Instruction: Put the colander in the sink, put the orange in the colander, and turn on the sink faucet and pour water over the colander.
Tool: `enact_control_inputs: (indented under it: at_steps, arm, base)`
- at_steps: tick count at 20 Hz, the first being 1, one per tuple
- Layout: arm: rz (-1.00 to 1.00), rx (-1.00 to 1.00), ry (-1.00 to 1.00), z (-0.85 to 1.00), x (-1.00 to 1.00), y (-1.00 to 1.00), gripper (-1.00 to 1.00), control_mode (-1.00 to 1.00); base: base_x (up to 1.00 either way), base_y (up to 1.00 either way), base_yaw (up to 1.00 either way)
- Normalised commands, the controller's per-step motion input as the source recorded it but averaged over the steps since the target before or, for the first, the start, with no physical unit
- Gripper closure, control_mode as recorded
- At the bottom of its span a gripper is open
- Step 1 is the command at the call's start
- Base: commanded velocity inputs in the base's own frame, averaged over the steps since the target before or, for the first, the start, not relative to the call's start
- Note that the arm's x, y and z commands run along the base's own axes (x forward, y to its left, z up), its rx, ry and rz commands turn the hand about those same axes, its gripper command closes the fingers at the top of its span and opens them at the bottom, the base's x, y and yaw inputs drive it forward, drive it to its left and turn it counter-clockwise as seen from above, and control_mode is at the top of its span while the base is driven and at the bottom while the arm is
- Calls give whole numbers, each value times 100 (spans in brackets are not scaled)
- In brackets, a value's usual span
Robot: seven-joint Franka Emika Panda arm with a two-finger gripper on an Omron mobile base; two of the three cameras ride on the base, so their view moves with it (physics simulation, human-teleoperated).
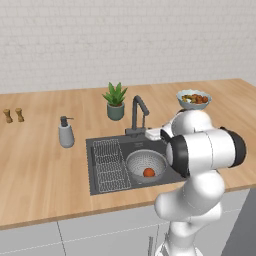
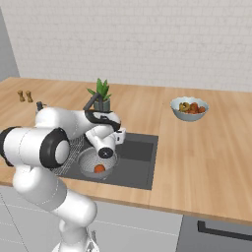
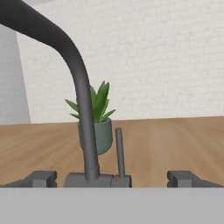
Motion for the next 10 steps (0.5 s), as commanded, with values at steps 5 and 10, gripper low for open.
enact_control_inputs:
  at_steps: [5, 10]
  arm:
    - [0, 5, 0, 0, 27, 0, -100, -100]
    - [0, 4, -1, -3, 15, 0, -100, -100]
  base:
    - [0, 0, 0]
    - [0, 0, 0]
